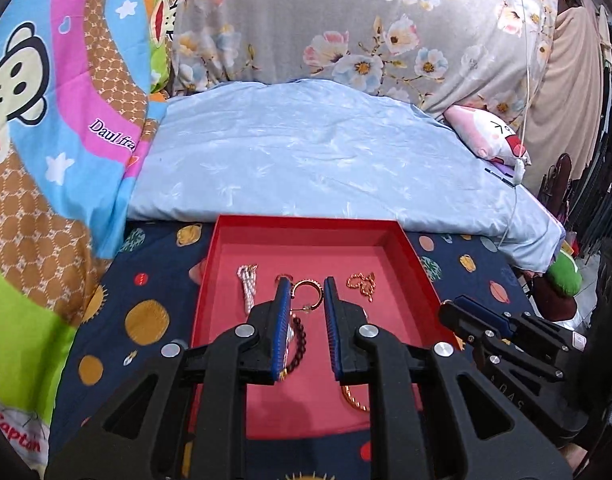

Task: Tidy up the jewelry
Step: 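Carry both earrings over the red tray with both tools, then open both tools to drop the earrings into the tray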

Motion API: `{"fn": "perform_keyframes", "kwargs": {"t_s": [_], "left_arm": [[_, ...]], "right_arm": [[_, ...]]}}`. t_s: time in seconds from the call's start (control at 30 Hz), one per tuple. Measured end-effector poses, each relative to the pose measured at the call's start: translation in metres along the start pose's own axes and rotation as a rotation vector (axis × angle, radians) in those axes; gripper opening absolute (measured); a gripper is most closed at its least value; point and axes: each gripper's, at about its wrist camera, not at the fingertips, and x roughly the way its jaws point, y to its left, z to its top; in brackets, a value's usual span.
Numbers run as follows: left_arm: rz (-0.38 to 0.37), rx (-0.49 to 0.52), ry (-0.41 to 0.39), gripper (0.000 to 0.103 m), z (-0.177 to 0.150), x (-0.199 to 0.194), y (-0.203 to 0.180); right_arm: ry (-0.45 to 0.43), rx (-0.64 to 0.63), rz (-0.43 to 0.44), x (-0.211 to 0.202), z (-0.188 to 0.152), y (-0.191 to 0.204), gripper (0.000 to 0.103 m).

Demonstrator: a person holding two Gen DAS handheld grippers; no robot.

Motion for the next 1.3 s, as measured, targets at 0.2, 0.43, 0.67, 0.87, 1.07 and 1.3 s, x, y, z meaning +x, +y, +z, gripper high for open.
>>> {"fn": "perform_keyframes", "kwargs": {"t_s": [0.2,0.43,0.67,0.87,1.07,1.3], "left_arm": [[-0.004,-0.015,0.035,0.016,0.010,0.034,0.002],[0.005,-0.021,0.077,0.016,0.008,0.066,0.003],[0.013,-0.018,0.098,0.016,0.004,0.080,0.001],[0.031,-0.015,0.106,0.016,0.002,0.086,0.001],[0.069,-0.014,0.093,0.033,0.002,0.088,0.000],[0.076,-0.008,0.090,0.034,-0.001,0.081,-0.001]], "right_arm": [[0.034,-0.001,-0.010,0.031,0.012,-0.008,0.016],[0.072,-0.018,-0.022,0.054,0.011,-0.010,0.016],[0.083,-0.028,-0.028,0.063,0.009,-0.007,0.016],[0.073,-0.031,-0.056,0.065,0.006,-0.006,0.016],[0.064,-0.035,-0.073,0.065,0.006,-0.005,0.020],[0.049,-0.008,-0.055,0.052,0.004,-0.006,0.023]]}}
